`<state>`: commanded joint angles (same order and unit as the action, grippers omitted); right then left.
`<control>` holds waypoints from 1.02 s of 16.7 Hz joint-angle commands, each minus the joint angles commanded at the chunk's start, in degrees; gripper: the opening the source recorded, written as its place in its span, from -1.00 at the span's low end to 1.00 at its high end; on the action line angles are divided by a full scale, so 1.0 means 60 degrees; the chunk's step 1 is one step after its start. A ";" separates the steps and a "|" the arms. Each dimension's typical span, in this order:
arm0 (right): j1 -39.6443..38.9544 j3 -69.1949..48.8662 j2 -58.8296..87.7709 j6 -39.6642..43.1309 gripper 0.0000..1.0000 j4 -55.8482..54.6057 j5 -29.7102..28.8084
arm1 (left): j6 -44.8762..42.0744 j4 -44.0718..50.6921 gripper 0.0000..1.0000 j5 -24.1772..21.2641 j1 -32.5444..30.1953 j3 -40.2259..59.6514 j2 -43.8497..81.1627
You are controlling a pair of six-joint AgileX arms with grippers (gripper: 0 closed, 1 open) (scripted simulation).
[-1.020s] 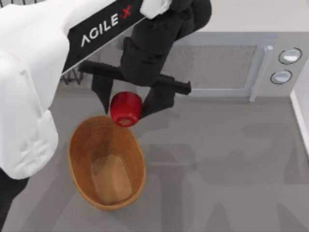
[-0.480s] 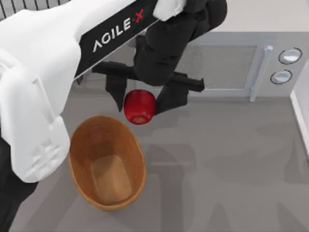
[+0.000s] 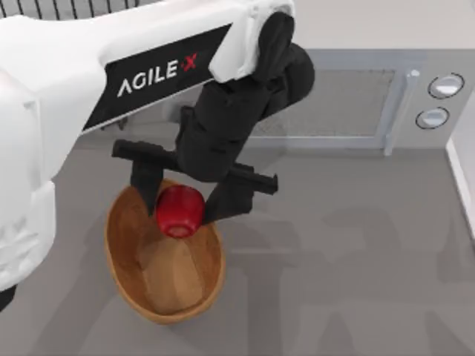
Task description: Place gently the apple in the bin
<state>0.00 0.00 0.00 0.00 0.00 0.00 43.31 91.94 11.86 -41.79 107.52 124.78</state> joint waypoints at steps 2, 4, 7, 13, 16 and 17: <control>0.0000 0.0000 0.0000 0.0000 1.00 0.0000 0.0000 | -0.0031 -0.0445 -1.00 0.0040 0.0035 -0.0962 -0.0339; 0.0000 0.0000 0.0000 0.0000 1.00 0.0000 0.0000 | -0.0052 -0.0758 -1.00 0.0088 0.0050 -0.1518 -0.0581; 0.0000 0.0000 0.0000 0.0000 1.00 0.0000 0.0000 | -0.0059 -0.0850 -1.00 0.0105 0.0052 -0.1665 -0.0653; 0.0000 0.0000 0.0000 0.0000 1.00 0.0000 0.0000 | -0.0059 -0.0850 -0.40 0.0105 0.0052 -0.1665 -0.0653; 0.0000 0.0000 0.0000 0.0000 1.00 0.0000 0.0000 | -0.0059 -0.0850 0.06 0.0105 0.0052 -0.1665 -0.0653; 0.0000 0.0000 0.0000 0.0000 1.00 0.0000 0.0000 | -0.0059 -0.0850 0.21 0.0105 0.0052 -0.1665 -0.0653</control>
<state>0.00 0.00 0.00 0.00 0.00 0.00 42.95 86.83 12.49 -41.47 97.53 120.87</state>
